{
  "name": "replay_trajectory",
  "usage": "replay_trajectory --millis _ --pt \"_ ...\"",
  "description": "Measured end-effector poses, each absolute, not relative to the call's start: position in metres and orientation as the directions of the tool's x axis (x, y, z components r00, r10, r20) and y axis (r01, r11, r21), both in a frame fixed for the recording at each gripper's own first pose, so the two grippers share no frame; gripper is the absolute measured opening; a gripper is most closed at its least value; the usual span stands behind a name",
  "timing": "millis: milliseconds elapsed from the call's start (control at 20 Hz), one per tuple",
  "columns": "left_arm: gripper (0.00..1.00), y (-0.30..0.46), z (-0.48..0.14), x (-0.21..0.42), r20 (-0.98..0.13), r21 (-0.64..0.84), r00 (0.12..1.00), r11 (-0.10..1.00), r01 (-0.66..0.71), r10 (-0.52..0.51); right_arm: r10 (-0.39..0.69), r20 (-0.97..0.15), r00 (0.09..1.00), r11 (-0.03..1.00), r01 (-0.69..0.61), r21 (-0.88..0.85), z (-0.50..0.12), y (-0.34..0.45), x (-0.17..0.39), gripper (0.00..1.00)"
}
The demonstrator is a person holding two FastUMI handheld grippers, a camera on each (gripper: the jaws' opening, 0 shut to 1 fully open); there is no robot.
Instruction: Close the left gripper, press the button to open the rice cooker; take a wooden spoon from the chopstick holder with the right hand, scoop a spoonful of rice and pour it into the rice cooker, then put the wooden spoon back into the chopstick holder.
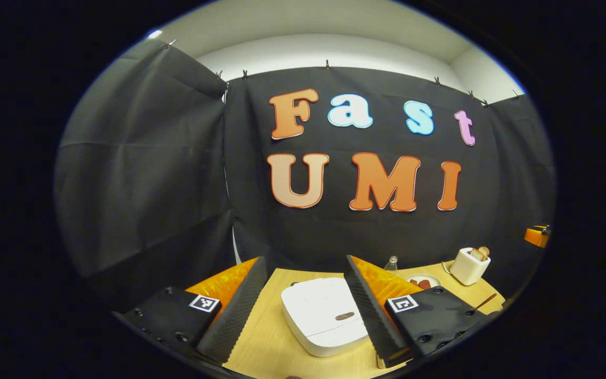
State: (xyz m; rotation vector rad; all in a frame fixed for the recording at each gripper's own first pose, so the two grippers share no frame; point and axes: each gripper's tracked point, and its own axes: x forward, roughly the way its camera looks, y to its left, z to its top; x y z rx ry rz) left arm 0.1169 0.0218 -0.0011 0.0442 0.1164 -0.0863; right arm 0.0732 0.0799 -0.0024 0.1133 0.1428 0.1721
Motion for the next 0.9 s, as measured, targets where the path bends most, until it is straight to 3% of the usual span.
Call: replay_trajectory --millis 250,900 --pt "1.0 0.04 0.021 0.094 -0.072 0.032 0.995 0.996 0.078 -0.075 0.147 -0.07 0.987 0.986 -0.141 0.089 0.018 0.073 0.06 0.94" --pt "1.0 0.041 0.0 0.112 -0.106 0.005 0.988 0.994 0.11 -0.109 0.094 -0.143 0.985 0.995 -0.086 0.059 -0.021 0.067 0.047 0.95"
